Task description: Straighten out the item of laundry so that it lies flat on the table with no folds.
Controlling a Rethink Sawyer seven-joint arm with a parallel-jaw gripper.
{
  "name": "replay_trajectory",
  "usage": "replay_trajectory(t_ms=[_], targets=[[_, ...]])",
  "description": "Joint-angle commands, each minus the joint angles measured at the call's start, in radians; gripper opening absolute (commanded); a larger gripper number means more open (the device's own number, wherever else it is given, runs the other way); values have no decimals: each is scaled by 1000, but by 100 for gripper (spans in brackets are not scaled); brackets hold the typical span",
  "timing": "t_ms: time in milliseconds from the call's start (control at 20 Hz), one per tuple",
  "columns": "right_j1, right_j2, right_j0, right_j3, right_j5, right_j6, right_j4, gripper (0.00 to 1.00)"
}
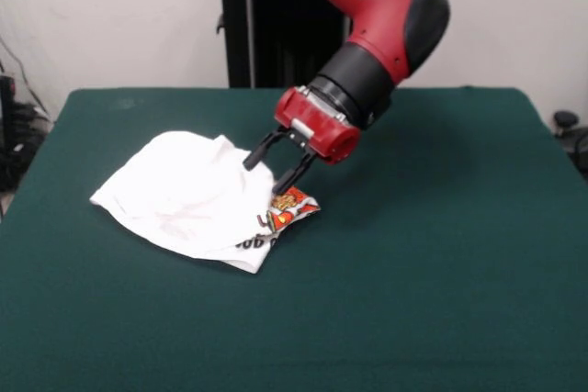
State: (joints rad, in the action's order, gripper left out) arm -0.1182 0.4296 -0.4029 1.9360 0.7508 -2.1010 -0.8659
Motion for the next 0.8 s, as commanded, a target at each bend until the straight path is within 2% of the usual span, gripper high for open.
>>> replay_trajectory(t_ms=[50,150,500,600,800], targets=[[127,-149,12,-141,64,-232,20,100],[136,-154,26,-151,68,-247,51,100],[101,-143,12,-117,50,-232,36,100],[56,-147,43,-95,-5,-227,126,100],[3,-157,86,-70,-63,-214,226,100]])
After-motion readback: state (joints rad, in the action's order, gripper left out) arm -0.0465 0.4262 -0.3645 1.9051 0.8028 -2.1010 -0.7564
